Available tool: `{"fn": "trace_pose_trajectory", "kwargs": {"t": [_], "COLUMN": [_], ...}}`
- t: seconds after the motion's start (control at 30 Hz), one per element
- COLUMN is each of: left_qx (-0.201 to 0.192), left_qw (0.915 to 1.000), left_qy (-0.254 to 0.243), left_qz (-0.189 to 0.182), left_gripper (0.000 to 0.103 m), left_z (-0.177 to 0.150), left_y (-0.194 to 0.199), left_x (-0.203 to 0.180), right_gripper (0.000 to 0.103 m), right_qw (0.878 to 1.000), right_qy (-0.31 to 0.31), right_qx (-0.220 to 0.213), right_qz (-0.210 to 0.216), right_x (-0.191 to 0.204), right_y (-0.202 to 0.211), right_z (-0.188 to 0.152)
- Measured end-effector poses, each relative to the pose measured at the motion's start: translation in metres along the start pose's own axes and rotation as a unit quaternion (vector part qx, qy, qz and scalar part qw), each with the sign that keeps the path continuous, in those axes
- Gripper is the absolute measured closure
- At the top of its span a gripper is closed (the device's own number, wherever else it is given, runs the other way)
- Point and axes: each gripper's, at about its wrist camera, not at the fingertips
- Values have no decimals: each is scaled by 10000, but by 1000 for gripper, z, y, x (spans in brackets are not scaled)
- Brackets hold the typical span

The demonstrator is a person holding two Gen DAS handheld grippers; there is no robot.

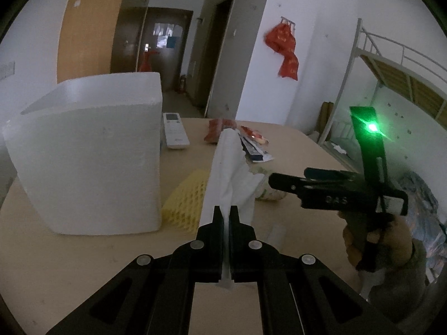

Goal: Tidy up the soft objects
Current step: 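Close the right tool on the white green-printed pack while the left tool holds the tissue, then carry the tissue and the green-printed pack over the white foam box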

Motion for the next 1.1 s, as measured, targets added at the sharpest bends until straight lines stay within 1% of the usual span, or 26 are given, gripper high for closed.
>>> {"fn": "trace_pose_trajectory", "kwargs": {"t": [0.2,0.3,0.37,0.43,0.47,0.5,0.53,0.57,0.6,0.63,0.67,0.73,0.9,1.1], "left_qx": [77,152,148,155,156,169,174,170,175,167,171,191,157,51], "left_qw": [9999,9998,9998,9999,9999,9998,9998,9998,9998,9998,9998,9998,9999,10000], "left_qy": [94,94,89,54,53,48,43,46,45,47,43,51,46,10], "left_qz": [54,47,21,3,4,-4,-14,-13,-17,-15,-12,-8,4,34], "left_gripper": [100,100,100,100,100,100,100,100,100,100,100,100,100,100], "left_z": [-2,0,1,1,2,2,2,2,2,2,3,3,4,4], "left_y": [-8,-15,-17,-17,-18,-18,-18,-19,-19,-19,-19,-20,-16,-8], "left_x": [7,2,2,1,1,-1,-2,-2,-2,-2,-2,-2,-1,-4], "right_gripper": [0,1,6,18,21,30,44,50,62,66,67,77,77,77], "right_qw": [9994,9991,9987,9984,9983,9981,9980,9977,9973,9970,9969,9970,9971,9989], "right_qy": [86,80,107,113,113,89,72,36,-11,-34,-95,-79,-121,-149], "right_qx": [254,342,394,468,494,539,586,634,695,744,758,766,747,452], "right_qz": [-230,-245,-289,-301,-297,-275,-246,-222,-236,-231,-164,-111,-48,6], "right_x": [0,-2,-2,-3,-3,-4,-5,-6,-8,-10,-12,-11,-11,-9], "right_y": [-20,-28,-33,-38,-39,-41,-43,-45,-47,-49,-48,-47,-43,-22], "right_z": [5,6,6,5,5,5,5,4,3,2,1,-1,-4,1]}}
Point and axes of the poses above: each gripper's, at about its wrist camera, not at the fingertips, and y roughly against the way its jaws point, x to its left, z to its top, and after that the axes turned 6 degrees about z, right-handed
